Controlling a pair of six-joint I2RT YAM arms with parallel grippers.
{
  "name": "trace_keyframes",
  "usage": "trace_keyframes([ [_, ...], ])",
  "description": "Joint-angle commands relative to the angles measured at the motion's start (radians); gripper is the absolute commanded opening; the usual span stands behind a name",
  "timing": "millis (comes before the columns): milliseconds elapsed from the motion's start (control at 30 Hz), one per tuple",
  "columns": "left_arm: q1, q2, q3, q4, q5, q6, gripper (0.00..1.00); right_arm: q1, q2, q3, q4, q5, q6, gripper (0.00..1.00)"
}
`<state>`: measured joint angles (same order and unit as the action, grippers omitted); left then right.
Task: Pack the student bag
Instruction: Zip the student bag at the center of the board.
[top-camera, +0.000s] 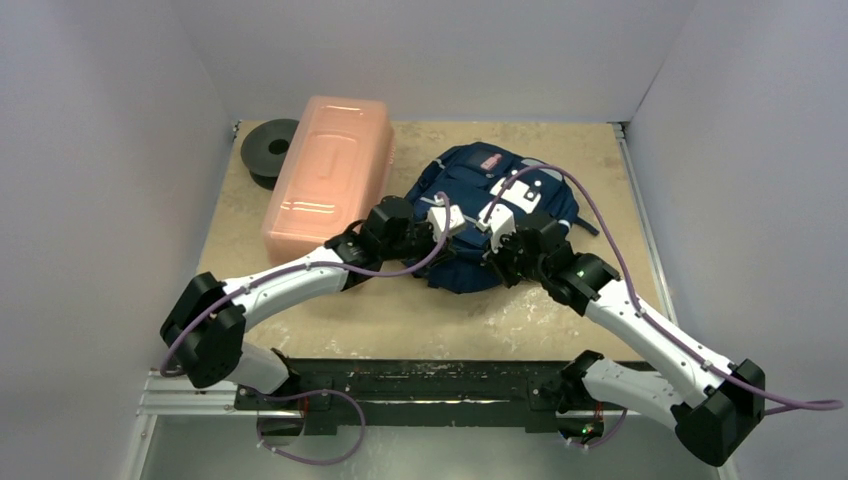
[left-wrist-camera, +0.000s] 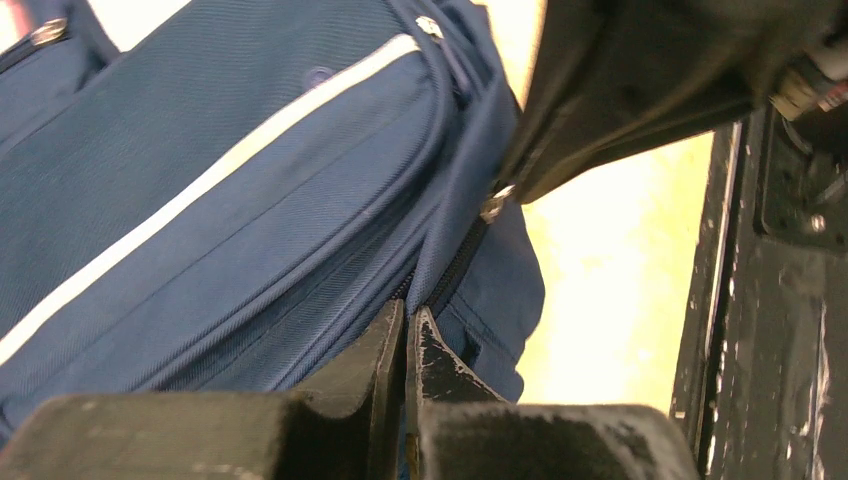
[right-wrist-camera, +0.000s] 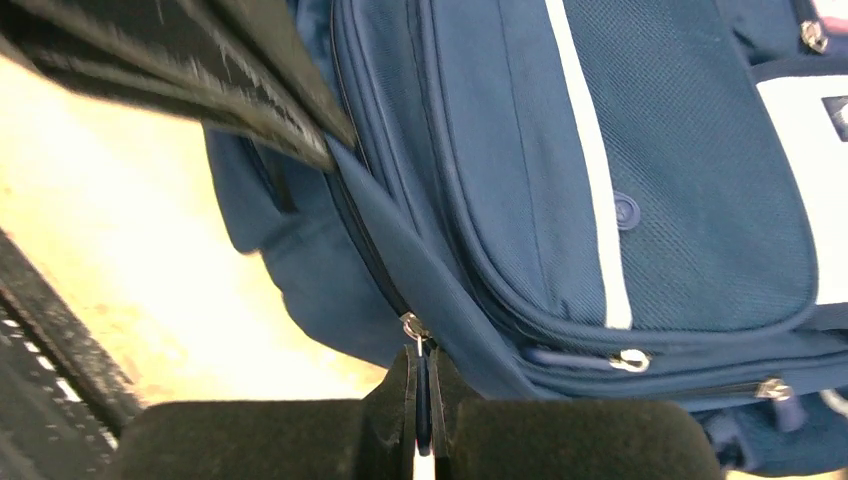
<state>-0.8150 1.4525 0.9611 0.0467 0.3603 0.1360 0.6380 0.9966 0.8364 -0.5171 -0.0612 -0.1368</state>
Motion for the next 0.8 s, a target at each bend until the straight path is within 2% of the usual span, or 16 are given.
trace_keyframes([
  [0, 0.091, -0.117, -0.021, 0.147, -0.122, -0.128, 0.00, -0.042, 0.019, -0.030, -0.012, 0.181, -0.241, 0.00],
  [67, 0.092, -0.128, -0.021, 0.144, -0.117, -0.128, 0.00, -0.094, 0.030, -0.062, 0.007, 0.226, -0.279, 0.00],
  [200, 0.110, -0.131, -0.001, 0.109, -0.159, -0.128, 0.00, -0.229, -0.009, -0.108, 0.060, 0.180, -0.302, 0.00],
  [300, 0.135, -0.146, -0.001, 0.118, -0.200, -0.175, 0.00, -0.273, 0.010, -0.128, 0.070, 0.261, -0.311, 0.00],
  [367, 0.141, -0.154, -0.001, 0.132, -0.177, -0.184, 0.00, -0.300, 0.045, -0.142, 0.124, 0.324, -0.317, 0.00],
  [533, 0.130, -0.149, -0.020, 0.169, -0.089, -0.269, 0.00, -0.436, 0.260, -0.135, 0.305, 0.353, -0.173, 0.00],
  [600, 0.119, -0.144, -0.026, 0.172, -0.059, -0.289, 0.00, -0.440, 0.280, -0.136, 0.343, 0.310, -0.142, 0.00],
  [633, 0.116, -0.139, -0.020, 0.161, -0.037, -0.300, 0.00, -0.441, 0.267, -0.138, 0.344, 0.261, -0.118, 0.03],
  [667, 0.109, -0.136, -0.012, 0.151, -0.017, -0.311, 0.00, -0.441, 0.246, -0.139, 0.327, 0.230, -0.095, 0.11],
  [700, 0.102, -0.132, -0.003, 0.138, -0.006, -0.330, 0.08, -0.441, 0.213, -0.139, 0.308, 0.209, -0.059, 0.43],
  [767, 0.087, -0.131, 0.011, 0.139, 0.014, -0.380, 0.38, -0.417, 0.120, -0.141, 0.288, 0.204, -0.048, 0.95],
])
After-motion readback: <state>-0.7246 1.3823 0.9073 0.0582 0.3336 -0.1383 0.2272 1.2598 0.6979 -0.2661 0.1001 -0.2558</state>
